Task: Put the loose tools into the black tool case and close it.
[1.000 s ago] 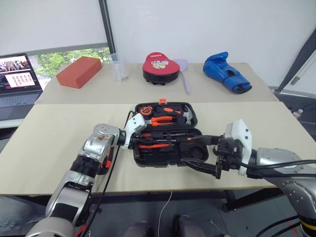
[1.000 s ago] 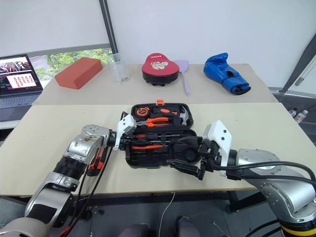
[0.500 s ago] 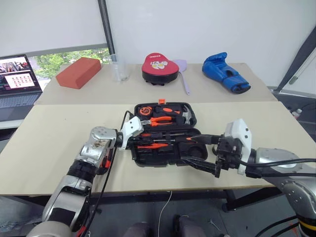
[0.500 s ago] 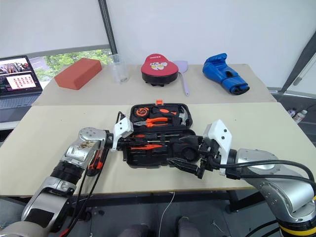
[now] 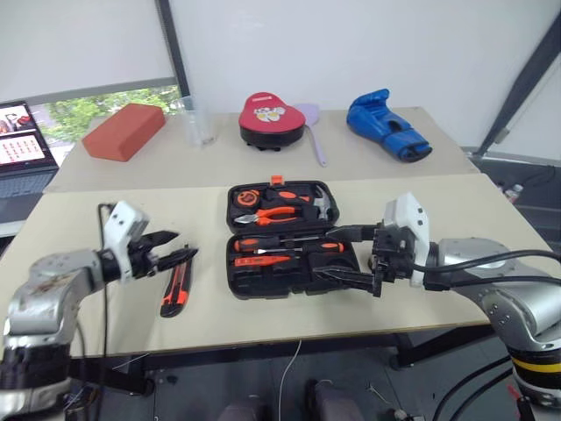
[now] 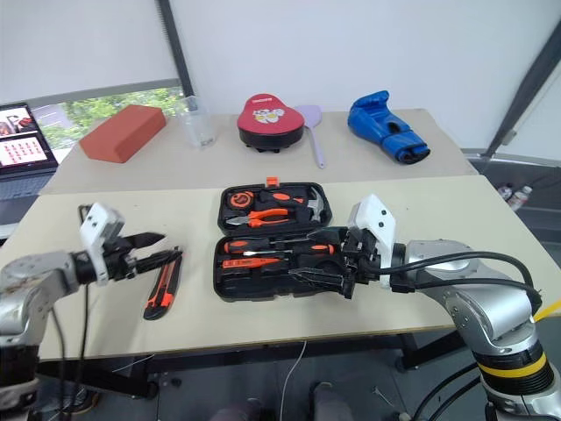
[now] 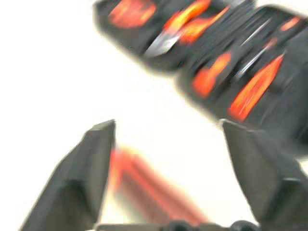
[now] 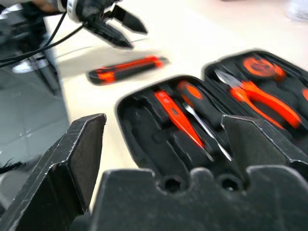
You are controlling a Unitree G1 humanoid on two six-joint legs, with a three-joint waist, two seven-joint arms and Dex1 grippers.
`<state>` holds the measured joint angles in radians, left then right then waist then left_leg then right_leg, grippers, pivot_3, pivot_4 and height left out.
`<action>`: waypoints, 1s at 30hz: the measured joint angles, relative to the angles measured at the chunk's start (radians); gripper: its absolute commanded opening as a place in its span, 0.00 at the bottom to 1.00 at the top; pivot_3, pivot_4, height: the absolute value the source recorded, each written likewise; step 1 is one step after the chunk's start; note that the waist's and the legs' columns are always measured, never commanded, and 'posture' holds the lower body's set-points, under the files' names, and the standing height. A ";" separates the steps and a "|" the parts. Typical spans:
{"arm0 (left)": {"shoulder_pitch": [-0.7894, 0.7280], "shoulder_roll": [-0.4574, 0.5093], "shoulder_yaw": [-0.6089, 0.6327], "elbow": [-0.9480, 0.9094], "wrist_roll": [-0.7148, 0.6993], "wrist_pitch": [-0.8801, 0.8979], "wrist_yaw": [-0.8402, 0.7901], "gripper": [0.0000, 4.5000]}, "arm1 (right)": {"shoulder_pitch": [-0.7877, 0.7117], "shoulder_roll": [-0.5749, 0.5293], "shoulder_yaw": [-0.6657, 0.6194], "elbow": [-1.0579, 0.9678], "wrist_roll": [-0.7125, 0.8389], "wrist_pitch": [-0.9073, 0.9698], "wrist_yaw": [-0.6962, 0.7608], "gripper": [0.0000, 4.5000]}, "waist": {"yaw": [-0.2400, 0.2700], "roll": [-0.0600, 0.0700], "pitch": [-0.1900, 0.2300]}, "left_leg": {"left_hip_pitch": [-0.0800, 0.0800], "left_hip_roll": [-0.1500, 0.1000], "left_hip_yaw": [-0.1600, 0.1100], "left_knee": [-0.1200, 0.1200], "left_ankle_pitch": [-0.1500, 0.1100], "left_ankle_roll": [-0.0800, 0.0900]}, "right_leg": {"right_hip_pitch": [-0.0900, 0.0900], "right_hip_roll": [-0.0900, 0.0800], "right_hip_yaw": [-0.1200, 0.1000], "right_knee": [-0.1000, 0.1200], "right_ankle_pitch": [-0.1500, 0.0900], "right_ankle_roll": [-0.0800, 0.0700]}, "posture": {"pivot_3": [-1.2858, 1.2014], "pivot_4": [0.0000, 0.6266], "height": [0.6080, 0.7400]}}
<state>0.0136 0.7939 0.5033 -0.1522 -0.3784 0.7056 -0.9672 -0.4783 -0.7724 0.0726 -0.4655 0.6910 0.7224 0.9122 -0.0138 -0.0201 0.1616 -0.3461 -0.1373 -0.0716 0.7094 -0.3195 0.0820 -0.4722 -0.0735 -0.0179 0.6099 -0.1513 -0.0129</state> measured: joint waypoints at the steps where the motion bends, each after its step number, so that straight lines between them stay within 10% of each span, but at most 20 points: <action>1: 0.050 0.001 0.051 0.003 0.003 0.008 0.013 0.98 | -0.004 0.001 0.011 0.016 -0.011 -0.009 0.019 1.00 | 0.003 0.000 0.000 | 0.000 0.000 0.000 0.000 0.000 0.000 | 0.000 0.000 0.000 0.000 0.000 0.000 | 0.52 0.24 1.00; 9: 0.084 0.031 0.131 -0.202 -0.131 0.283 0.111 0.98 | -0.041 0.052 0.083 0.076 -0.083 -0.068 0.090 1.00 | 0.056 -0.001 0.001 | 0.005 -0.002 -0.001 0.003 -0.006 -0.007 | 0.009 -0.002 0.000 -0.001 0.001 0.003 | 0.52 0.24 1.00; 18: -0.250 0.004 -0.109 -0.268 -0.174 0.746 0.381 0.98 | -0.024 0.081 0.103 0.067 -0.128 -0.091 0.080 1.00 | 0.033 -0.001 0.001 | 0.011 -0.002 -0.001 0.001 -0.006 -0.008 | 0.012 -0.001 0.001 0.000 0.001 0.003 | 0.52 0.24 1.00; 30: -0.457 -0.066 -0.423 -0.155 -0.104 0.777 0.517 0.93 | 0.063 0.101 0.078 -0.034 -0.115 -0.052 -0.014 1.00 | 0.030 -0.001 0.000 | 0.012 -0.003 -0.001 0.000 -0.005 -0.011 | 0.013 -0.002 0.002 0.000 0.001 0.003 | 0.52 0.24 1.00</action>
<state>-0.4435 0.7275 0.0798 -0.3075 -0.4826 1.4824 -0.4498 -0.4152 -0.6712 0.1505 -0.4994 0.5756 0.6700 0.8986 0.0162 -0.0208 0.1620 -0.3340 -0.1400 -0.0726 0.7095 -0.3246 0.0711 -0.4590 -0.0751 -0.0157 0.6096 -0.1507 -0.0104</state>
